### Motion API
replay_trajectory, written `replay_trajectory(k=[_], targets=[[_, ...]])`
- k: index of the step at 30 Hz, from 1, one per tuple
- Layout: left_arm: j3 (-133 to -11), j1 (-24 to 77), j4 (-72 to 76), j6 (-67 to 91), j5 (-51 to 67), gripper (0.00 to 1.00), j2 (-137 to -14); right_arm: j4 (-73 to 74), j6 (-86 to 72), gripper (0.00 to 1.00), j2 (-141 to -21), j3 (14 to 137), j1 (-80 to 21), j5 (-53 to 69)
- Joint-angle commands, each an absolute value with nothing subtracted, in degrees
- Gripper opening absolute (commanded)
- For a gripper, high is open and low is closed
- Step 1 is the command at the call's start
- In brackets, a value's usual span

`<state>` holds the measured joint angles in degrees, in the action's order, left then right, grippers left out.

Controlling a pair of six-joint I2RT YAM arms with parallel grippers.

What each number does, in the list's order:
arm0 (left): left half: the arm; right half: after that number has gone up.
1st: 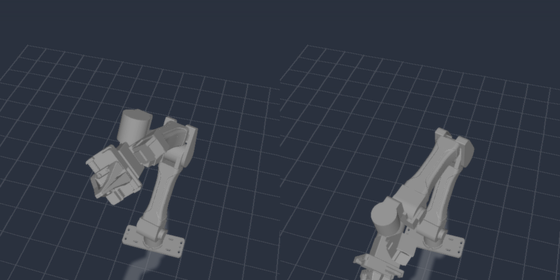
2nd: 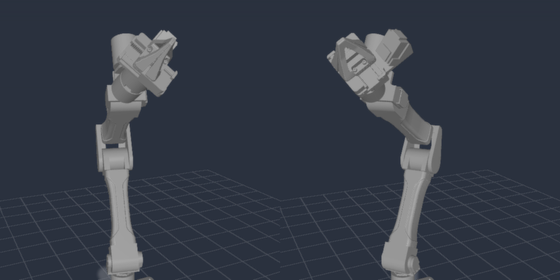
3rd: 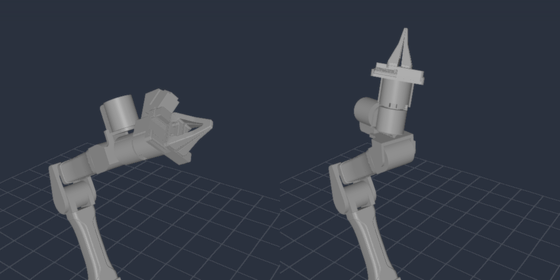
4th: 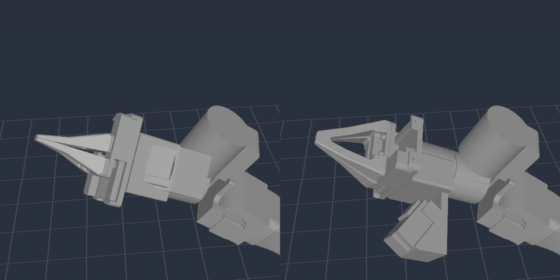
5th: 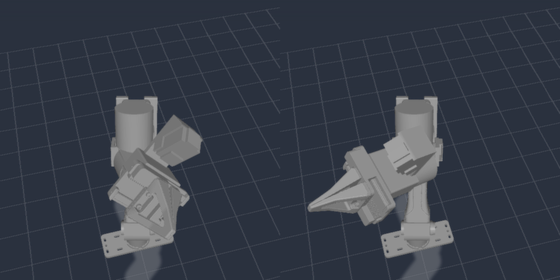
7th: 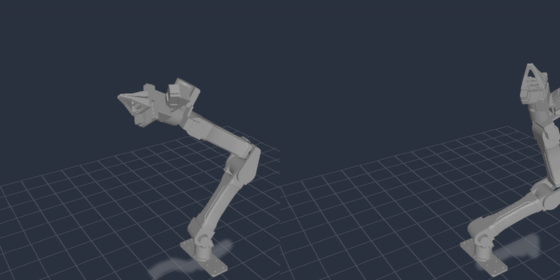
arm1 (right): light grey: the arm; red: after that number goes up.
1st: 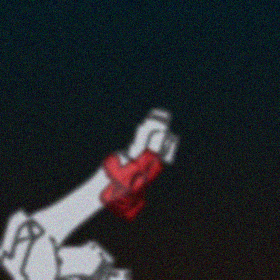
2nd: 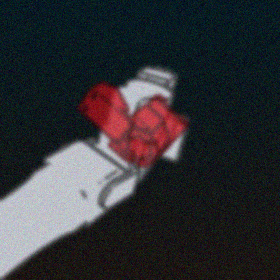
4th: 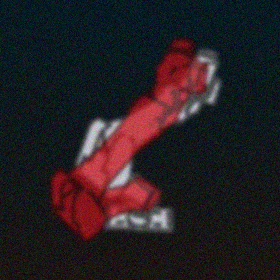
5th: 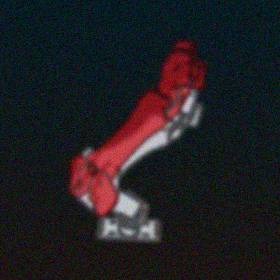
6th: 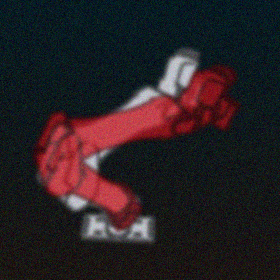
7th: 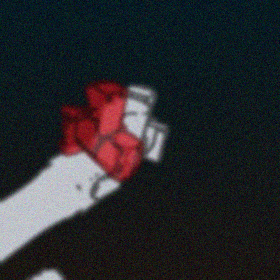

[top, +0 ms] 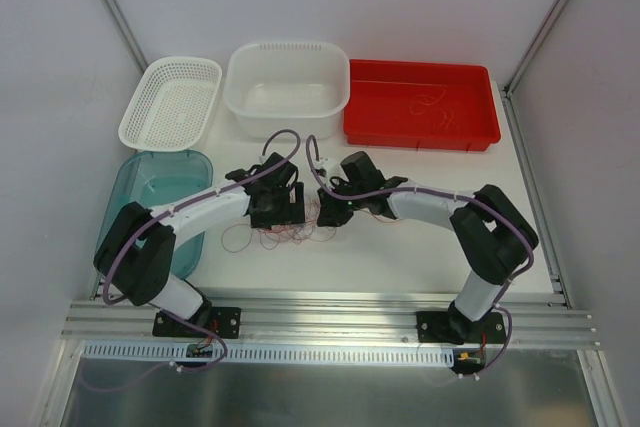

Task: Untangle the cables

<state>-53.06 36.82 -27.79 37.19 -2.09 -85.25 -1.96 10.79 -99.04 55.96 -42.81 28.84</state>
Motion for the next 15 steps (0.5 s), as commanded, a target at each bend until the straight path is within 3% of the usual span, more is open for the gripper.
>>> replay_trajectory(k=[1,4,15], targets=[[-55.19,37.44,-27.16,38.14,-4.13,0.84,-87.1,-3.43,10.9,0.07,-95.2,55.2,-43.15,31.46],[-55.28,37.44,-27.07,38.23,-5.01,0.83,-89.38,-0.45,11.51,0.01,-90.8,55.19,-43.15,31.46],[-55.72,37.0,-27.07,38.58,-8.7,0.82,-95.89,19.31,17.31,0.01,-67.1,60.64,-42.81,22.61]])
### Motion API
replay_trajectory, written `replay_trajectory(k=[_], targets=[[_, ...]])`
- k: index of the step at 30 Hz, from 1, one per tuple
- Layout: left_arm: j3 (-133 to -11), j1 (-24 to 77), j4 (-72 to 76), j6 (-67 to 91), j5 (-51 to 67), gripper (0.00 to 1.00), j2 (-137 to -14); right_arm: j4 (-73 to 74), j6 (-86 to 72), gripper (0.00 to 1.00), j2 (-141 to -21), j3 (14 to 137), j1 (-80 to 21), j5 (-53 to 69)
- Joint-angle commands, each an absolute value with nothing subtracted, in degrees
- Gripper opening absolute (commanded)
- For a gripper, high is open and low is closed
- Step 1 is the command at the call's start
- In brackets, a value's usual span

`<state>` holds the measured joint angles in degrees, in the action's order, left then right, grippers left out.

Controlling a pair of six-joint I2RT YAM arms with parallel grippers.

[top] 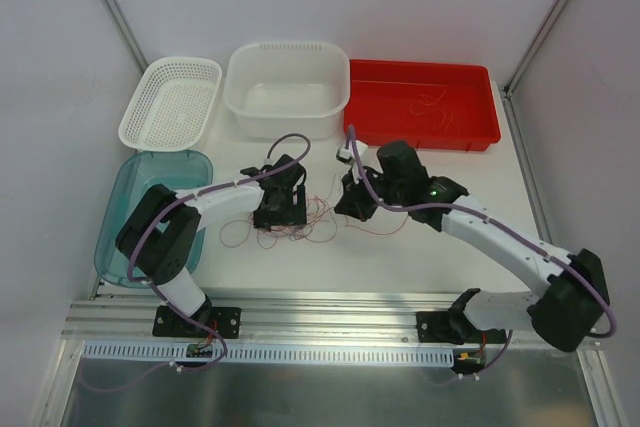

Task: Untangle the cables

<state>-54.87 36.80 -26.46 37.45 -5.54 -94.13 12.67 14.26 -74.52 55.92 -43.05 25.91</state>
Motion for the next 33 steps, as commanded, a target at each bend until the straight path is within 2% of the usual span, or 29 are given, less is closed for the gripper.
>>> replay_trajectory(k=[1,9,15,22,28,29,32,33], targets=[[-55.64,37.0,-26.98,38.76,-8.61,0.81,-96.24,20.81,17.31,0.01,-65.67,61.6,-42.63,21.37],[-53.97,35.51,-27.07,38.58,-9.4,0.81,-95.54,32.42,15.12,0.01,-54.59,72.5,-34.38,11.61],[-53.26,34.54,-27.07,38.23,-9.23,0.82,-94.04,33.83,12.05,0.01,-51.06,72.95,-27.34,7.84],[-53.61,34.45,-27.16,37.09,-5.11,0.84,-87.9,28.57,6.42,0.01,-54.4,59.61,-23.91,1.5],[-55.19,34.54,-28.12,33.67,-0.88,0.93,-78.06,22.86,0.98,0.02,-63.0,50.63,-21.54,-3.34],[-55.63,34.54,-28.39,33.23,-0.27,0.97,-75.87,22.59,0.62,0.03,-66.24,50.54,-20.84,-3.6],[-57.12,34.45,-28.92,30.68,1.3,0.99,-71.65,22.85,-1.13,0.22,-72.66,51.5,-19.95,-5.79],[-58.0,34.45,-29.0,29.8,2.19,0.99,-70.76,22.59,-1.14,0.37,-73.73,51.76,-19.95,-6.84]])
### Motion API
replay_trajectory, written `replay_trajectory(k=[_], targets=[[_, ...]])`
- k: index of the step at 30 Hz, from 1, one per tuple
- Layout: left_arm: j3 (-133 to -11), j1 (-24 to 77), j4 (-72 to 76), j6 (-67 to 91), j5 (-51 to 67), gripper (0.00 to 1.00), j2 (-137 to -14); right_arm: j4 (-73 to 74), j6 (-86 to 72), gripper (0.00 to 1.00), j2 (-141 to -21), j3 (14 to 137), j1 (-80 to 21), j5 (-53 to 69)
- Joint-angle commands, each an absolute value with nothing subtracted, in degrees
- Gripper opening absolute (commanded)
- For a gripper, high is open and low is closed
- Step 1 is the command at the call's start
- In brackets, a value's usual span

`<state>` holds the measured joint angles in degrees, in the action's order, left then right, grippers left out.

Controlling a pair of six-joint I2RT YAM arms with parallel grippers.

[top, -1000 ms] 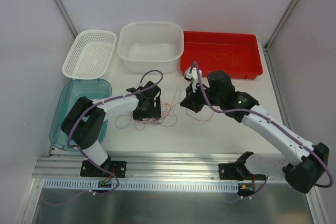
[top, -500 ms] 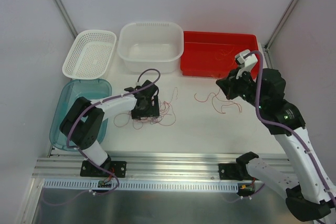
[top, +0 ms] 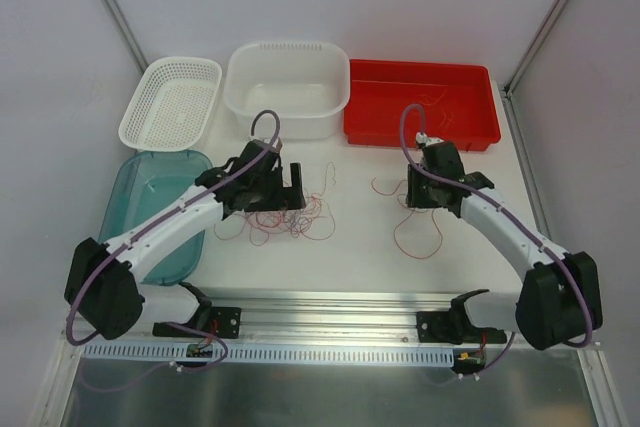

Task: Untangle the cables

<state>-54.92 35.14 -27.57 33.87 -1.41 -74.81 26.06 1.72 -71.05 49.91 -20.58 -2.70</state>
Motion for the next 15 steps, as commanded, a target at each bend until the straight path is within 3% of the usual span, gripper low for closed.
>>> replay_trajectory(k=[1,2,6,7,15], targets=[[-58.53,34.45,-29.26,27.88,2.63,0.99,-69.27,22.41,-1.14,0.46,-74.7,52.38,-19.86,-7.2],[-59.84,34.45,-29.53,26.9,3.42,0.99,-68.65,22.41,-0.88,0.61,-76.53,52.9,-19.78,-7.47],[-63.36,34.01,-30.94,21.11,4.3,0.99,-66.89,22.41,2.0,0.94,-79.62,55.02,-19.78,-7.91],[-63.89,33.75,-31.11,20.05,4.31,0.99,-66.71,22.67,2.89,0.98,-80.15,55.54,-19.78,-8.0],[-67.67,32.61,-31.46,10.12,2.38,0.99,-68.11,24.17,12.47,0.97,-86.57,61.43,-19.25,-4.31]])
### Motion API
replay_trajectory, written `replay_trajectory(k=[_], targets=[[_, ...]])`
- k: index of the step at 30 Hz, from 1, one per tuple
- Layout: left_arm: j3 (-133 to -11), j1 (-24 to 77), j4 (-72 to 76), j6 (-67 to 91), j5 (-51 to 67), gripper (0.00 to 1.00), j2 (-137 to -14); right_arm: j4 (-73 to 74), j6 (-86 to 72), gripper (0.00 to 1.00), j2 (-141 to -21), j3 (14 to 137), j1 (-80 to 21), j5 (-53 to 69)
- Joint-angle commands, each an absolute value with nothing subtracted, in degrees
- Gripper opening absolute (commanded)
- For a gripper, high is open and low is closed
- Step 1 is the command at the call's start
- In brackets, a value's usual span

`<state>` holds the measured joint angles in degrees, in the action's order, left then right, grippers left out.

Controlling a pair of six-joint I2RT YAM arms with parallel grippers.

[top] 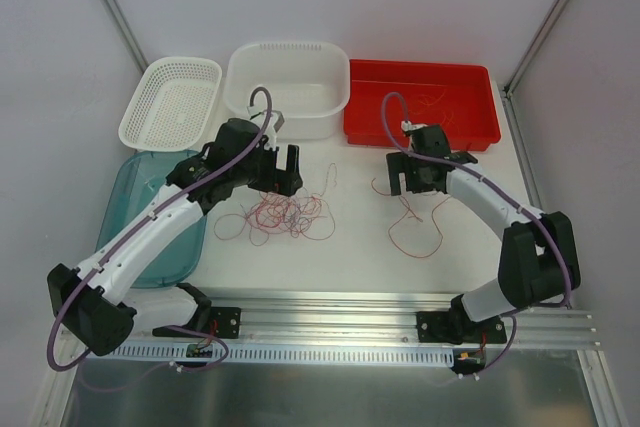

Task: Untangle the cables

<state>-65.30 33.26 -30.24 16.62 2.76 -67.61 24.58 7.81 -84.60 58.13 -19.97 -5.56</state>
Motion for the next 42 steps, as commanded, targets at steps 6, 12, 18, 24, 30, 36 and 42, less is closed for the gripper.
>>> replay_trajectory(k=[6,12,18,24,30,36,42], targets=[[-65.93,31.64,-31.2,8.18,1.32,0.99,-69.87,24.6,16.78,0.97,-92.37,64.86,-16.7,2.87],[-61.7,30.76,-29.36,6.86,-2.1,0.99,-70.14,29.0,19.95,0.97,-97.82,68.38,-15.21,10.63],[-60.73,30.5,-29.18,6.51,-3.86,0.99,-70.66,32.78,21.53,0.98,-99.84,68.64,-14.06,14.4],[-60.38,30.59,-29.18,6.5,-4.83,0.99,-71.46,37.43,22.76,0.97,-98.88,68.12,-13.97,13.71],[-60.29,30.5,-29.18,6.42,-5.62,0.99,-72.16,38.76,22.68,0.87,-97.03,67.06,-13.97,12.66],[-60.21,30.59,-29.18,6.24,-6.33,0.99,-72.77,39.55,22.5,0.71,-98.17,66.62,-13.97,12.04],[-60.12,30.5,-29.18,6.06,-6.68,0.99,-72.86,39.46,22.41,0.47,-97.82,66.01,-13.97,12.22]])
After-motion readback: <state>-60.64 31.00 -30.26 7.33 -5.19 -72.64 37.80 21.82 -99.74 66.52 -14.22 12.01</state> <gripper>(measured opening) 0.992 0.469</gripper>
